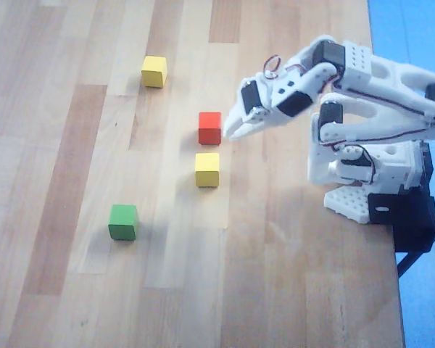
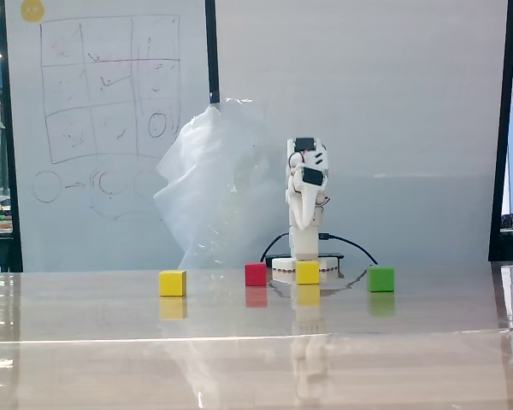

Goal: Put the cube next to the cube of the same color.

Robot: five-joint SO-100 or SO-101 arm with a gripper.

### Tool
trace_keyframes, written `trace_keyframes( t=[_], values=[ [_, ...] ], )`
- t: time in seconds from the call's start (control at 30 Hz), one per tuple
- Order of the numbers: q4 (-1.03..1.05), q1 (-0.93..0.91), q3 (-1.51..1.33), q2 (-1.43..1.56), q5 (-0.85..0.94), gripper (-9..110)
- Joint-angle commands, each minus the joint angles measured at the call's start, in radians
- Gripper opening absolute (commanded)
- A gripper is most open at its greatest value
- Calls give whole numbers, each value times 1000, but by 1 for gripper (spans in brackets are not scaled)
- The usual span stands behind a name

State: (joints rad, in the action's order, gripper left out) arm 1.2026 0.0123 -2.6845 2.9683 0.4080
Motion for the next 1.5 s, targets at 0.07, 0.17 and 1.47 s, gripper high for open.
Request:
trace_keyframes(
  t=[0.07,0.17,1.47],
  values=[
    [18,-5,373,-325,-11,0],
    [97,-5,488,-485,-86,0],
    [75,-41,630,-1241,-321,30]
  ],
)
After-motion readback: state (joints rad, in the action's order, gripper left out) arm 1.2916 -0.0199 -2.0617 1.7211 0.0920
